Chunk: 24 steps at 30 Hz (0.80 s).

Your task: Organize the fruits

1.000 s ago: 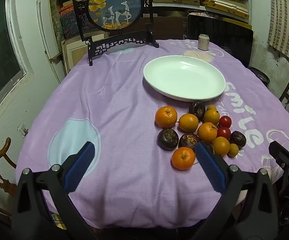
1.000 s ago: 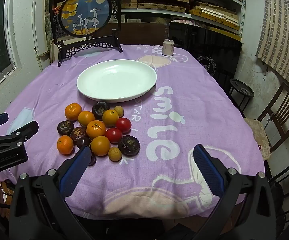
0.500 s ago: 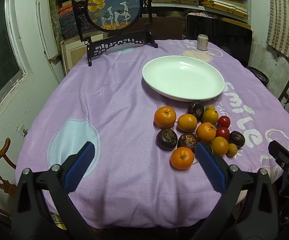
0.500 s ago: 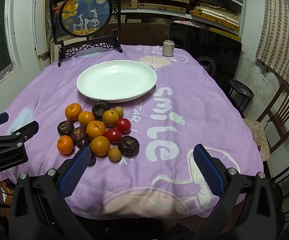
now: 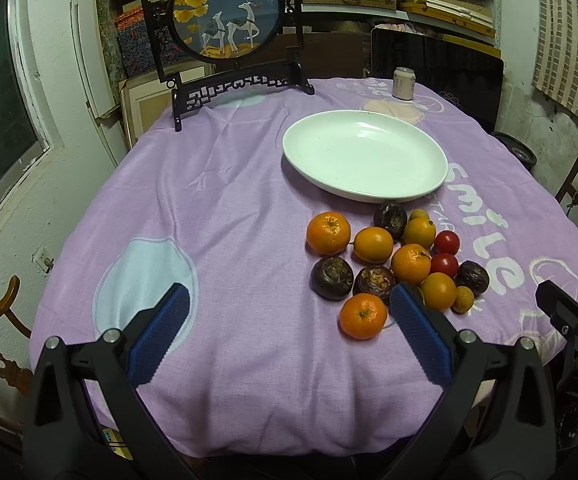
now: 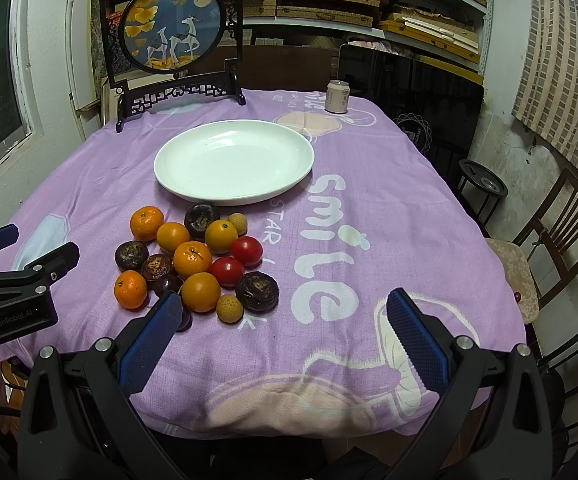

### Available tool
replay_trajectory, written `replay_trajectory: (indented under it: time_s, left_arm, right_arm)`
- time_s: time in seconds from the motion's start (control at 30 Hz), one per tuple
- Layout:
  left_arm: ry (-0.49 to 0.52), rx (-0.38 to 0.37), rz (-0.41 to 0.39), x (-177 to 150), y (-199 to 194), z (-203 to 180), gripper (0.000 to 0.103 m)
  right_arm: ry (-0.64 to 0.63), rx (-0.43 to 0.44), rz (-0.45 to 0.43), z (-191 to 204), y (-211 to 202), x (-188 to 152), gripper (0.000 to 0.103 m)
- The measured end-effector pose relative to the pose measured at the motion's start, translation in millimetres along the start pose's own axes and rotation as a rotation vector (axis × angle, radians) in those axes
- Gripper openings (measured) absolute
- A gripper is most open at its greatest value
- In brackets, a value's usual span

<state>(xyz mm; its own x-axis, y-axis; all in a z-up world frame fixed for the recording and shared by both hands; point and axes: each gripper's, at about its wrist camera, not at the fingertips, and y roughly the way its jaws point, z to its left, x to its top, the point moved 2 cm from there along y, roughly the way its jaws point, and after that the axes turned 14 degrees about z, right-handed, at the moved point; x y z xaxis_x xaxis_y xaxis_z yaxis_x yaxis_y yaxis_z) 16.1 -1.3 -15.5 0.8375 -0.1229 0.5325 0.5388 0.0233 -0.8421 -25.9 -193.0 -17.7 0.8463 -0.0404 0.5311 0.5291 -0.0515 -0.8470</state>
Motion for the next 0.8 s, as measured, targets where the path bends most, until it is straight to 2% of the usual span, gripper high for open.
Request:
replay_trajectory:
  time_s: [0.8]
  left_arm:
    - [0.000,-0.002,0.002,-1.3,-1.0,-1.0,0.101]
  right_arm:
    - [-0.001,0.000,0.001,1.0,1.2,-1.1,0.102]
